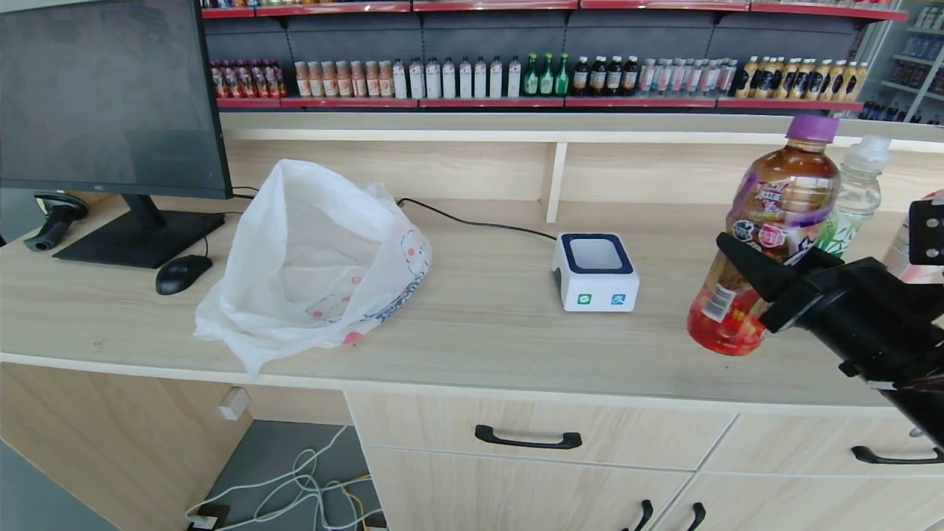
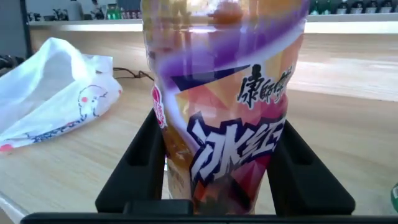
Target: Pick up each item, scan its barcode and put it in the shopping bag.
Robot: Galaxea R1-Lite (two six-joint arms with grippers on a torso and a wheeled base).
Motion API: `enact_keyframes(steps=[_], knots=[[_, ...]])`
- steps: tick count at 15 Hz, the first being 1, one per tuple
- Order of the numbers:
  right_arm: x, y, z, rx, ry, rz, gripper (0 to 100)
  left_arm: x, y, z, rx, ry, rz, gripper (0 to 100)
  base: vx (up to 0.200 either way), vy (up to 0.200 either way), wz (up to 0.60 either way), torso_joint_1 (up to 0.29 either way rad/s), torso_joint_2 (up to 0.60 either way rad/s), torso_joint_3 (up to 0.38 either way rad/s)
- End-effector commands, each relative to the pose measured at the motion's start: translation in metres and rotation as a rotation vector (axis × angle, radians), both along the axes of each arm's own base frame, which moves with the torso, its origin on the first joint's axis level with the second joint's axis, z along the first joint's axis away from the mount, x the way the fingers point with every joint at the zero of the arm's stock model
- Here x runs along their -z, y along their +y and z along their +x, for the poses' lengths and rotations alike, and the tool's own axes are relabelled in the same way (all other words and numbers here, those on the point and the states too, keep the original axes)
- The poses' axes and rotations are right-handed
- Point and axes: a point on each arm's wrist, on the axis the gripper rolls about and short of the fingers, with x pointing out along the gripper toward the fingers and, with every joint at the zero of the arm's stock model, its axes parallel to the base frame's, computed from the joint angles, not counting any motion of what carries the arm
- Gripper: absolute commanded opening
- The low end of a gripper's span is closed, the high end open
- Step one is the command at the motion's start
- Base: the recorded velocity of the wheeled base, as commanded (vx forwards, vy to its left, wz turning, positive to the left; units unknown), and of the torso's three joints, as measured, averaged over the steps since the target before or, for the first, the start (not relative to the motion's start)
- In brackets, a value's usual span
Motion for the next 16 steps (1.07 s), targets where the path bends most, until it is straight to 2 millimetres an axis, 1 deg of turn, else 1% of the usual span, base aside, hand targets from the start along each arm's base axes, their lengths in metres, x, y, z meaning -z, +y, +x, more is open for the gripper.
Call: enact_keyframes(steps=[1,2,4,5,6,7,8,11,12,13,14,16], knots=[[-0.015,0.014,-0.034,-0.131,-0.071,0.021,0,0.0,0.0,0.0,0.0,-0.001,0.0,100,0.0,0.0,0.0,0.0,0.0,0.0],[-0.017,0.023,-0.045,-0.233,-0.072,0.041,0,0.0,0.0,0.0,0.0,-0.002,0.0,100,0.0,0.0,0.0,0.0,0.0,0.0],[-0.025,0.036,-0.066,-0.404,-0.098,0.075,0,0.0,0.0,0.0,0.0,-0.002,0.0,100,0.0,0.0,0.0,0.0,0.0,0.0],[-0.028,0.038,-0.072,-0.45,-0.11,0.077,0,0.0,0.0,0.0,0.0,-0.001,0.0,100,0.0,0.0,0.0,0.0,0.0,0.0],[-0.036,0.044,-0.087,-0.557,-0.146,0.086,0,0.0,0.0,0.0,0.0,-0.001,0.0,100,0.0,0.0,0.0,0.0,0.0,0.0],[-0.038,0.048,-0.091,-0.592,-0.144,0.087,0,0.0,0.0,0.0,0.0,-0.001,0.0,100,0.0,0.0,0.0,0.0,0.0,0.0],[-0.037,0.053,-0.103,-0.662,-0.119,0.085,0,0.0,0.0,0.0,0.0,-0.001,0.0,100,0.0,0.0,0.0,0.0,0.0,0.0],[-0.037,0.067,-0.117,-0.805,-0.022,0.108,0,0.0,0.0,0.0,0.0,-0.001,0.0,100,0.0,0.0,0.0,0.0,0.0,0.0],[-0.034,0.073,-0.124,-0.885,0.042,0.145,0,0.0,0.0,0.0,0.0,-0.001,0.0,100,0.0,0.0,0.0,0.0,0.0,0.0],[-0.034,0.076,-0.126,-0.913,0.071,0.167,0,0.0,0.0,0.0,0.0,-0.002,0.0,100,0.0,0.0,0.0,0.0,0.0,0.0],[-0.035,0.085,-0.12,-0.94,0.125,0.205,0,0.0,0.0,0.0,0.0,-0.002,0.0,100,0.0,0.0,0.0,0.0,0.0,0.0],[-0.041,0.098,-0.11,-0.968,0.19,0.274,0,0.0,0.0,0.0,0.0,-0.002,0.0,100,0.0,0.0,0.0,0.0,0.0,0.0]])
